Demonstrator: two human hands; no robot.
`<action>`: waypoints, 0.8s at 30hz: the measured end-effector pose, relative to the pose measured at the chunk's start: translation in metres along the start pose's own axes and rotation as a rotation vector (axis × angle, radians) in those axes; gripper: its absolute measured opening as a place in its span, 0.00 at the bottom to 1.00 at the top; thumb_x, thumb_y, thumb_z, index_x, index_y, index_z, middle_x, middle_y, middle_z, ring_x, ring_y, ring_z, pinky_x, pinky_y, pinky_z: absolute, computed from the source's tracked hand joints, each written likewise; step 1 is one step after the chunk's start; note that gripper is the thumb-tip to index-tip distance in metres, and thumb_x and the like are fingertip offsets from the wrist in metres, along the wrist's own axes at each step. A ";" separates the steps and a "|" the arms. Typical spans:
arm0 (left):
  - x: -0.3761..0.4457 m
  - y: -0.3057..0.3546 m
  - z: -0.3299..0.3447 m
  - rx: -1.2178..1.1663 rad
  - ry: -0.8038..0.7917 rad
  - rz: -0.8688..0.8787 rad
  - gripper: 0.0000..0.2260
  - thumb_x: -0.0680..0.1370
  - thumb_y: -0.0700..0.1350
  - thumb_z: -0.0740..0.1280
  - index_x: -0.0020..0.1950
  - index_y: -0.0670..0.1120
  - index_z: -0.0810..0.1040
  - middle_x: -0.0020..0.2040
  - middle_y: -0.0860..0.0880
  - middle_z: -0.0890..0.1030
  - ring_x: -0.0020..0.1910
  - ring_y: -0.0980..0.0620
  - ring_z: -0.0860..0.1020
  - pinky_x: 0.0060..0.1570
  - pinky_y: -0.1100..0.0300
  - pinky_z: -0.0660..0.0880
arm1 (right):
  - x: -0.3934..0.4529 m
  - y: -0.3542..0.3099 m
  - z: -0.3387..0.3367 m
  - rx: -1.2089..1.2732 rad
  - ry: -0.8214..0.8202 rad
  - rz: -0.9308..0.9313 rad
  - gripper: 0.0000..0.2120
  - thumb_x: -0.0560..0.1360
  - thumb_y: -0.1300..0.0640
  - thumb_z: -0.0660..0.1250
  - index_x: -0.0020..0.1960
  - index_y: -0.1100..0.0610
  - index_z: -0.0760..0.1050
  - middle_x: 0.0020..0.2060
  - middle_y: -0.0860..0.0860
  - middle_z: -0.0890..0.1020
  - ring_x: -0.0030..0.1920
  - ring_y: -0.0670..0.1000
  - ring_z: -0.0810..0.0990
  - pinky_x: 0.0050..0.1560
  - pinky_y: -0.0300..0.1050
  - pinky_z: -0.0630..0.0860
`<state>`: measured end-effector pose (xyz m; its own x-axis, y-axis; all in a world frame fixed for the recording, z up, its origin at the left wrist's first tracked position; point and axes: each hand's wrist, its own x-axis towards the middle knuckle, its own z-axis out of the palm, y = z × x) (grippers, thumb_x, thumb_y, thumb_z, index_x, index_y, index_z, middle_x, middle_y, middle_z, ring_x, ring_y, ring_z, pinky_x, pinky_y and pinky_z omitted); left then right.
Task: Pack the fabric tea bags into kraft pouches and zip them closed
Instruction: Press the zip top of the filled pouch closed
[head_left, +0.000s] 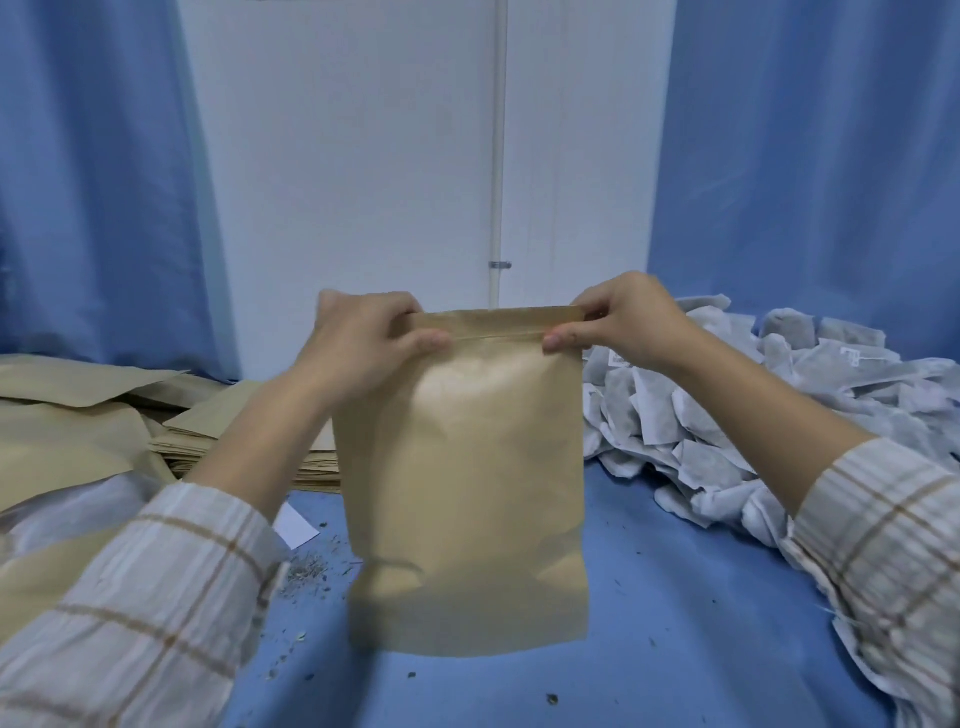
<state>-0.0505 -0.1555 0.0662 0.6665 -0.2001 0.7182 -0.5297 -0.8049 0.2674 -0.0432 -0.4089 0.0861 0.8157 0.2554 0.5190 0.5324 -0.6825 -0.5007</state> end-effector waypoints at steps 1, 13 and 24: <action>-0.001 -0.006 -0.005 -0.032 -0.018 -0.033 0.10 0.74 0.56 0.68 0.41 0.50 0.78 0.35 0.56 0.77 0.46 0.50 0.73 0.49 0.59 0.59 | -0.002 0.000 0.000 -0.004 -0.008 -0.008 0.25 0.61 0.46 0.76 0.38 0.69 0.77 0.29 0.56 0.73 0.32 0.47 0.68 0.35 0.38 0.64; -0.009 -0.009 -0.005 0.023 0.180 0.076 0.13 0.70 0.61 0.70 0.42 0.53 0.75 0.40 0.58 0.77 0.46 0.56 0.70 0.50 0.60 0.55 | 0.029 -0.054 0.029 -0.270 -0.172 -0.148 0.15 0.62 0.48 0.78 0.35 0.59 0.79 0.22 0.45 0.68 0.28 0.44 0.66 0.25 0.35 0.60; -0.019 -0.024 -0.004 -0.524 0.210 -0.291 0.10 0.63 0.52 0.79 0.33 0.55 0.78 0.29 0.61 0.77 0.31 0.65 0.72 0.30 0.72 0.68 | 0.030 -0.062 0.043 -0.299 -0.167 -0.173 0.14 0.64 0.43 0.74 0.35 0.53 0.78 0.25 0.47 0.70 0.31 0.46 0.68 0.31 0.41 0.63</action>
<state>-0.0526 -0.1301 0.0487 0.7331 0.1420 0.6651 -0.5642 -0.4191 0.7114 -0.0420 -0.3299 0.1031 0.7583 0.4758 0.4456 0.5962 -0.7827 -0.1789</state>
